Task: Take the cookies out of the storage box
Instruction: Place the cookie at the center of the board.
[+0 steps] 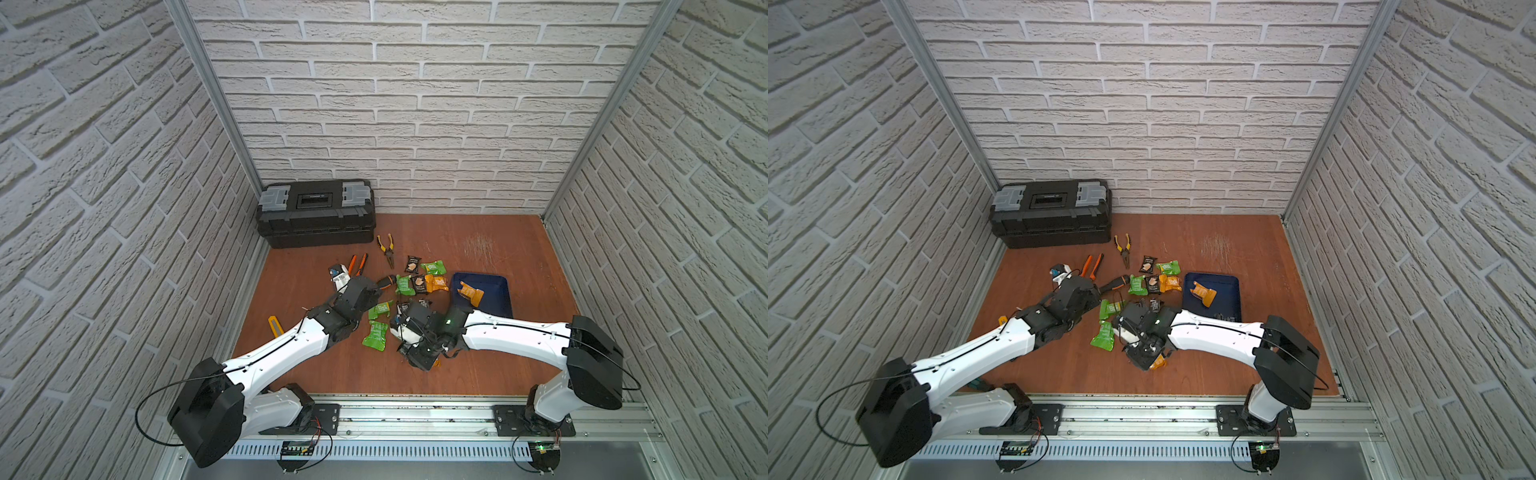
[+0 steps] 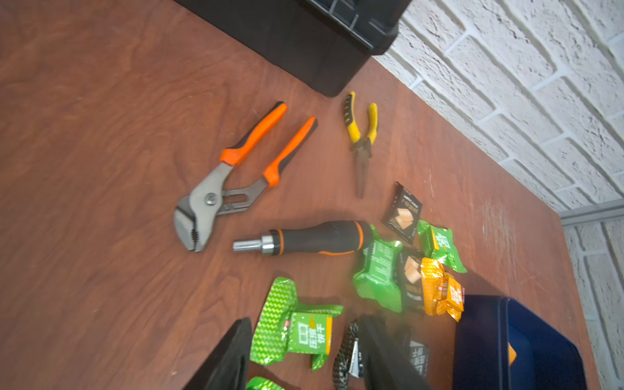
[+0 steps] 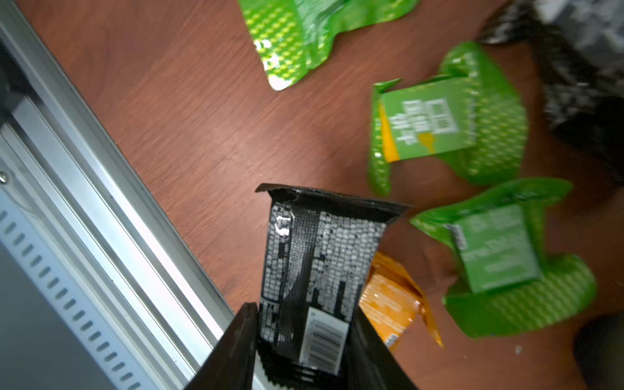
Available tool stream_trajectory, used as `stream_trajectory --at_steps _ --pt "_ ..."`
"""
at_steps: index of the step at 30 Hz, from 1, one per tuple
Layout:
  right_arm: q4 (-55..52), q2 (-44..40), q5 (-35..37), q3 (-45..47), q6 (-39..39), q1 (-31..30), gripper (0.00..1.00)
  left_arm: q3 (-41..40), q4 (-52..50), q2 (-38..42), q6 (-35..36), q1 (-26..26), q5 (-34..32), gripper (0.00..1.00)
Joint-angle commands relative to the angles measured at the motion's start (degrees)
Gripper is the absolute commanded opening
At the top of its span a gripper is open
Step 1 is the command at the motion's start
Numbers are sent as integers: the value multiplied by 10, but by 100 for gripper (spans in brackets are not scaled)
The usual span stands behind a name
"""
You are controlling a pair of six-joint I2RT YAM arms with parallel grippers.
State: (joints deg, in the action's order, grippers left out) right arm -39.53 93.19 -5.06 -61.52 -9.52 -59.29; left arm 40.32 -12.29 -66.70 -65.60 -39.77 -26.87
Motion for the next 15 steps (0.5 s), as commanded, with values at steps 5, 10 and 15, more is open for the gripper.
stream_trajectory --at_steps 5,10,15 --pt "48 58 19 -26 40 -9 49 -23 -12 30 -12 7 -24 57" --pt "57 77 17 -38 36 -9 56 -28 1 31 -2 7 -19 57" --pt "59 14 18 -35 27 -7 67 -28 21 33 20 7 -11 57"
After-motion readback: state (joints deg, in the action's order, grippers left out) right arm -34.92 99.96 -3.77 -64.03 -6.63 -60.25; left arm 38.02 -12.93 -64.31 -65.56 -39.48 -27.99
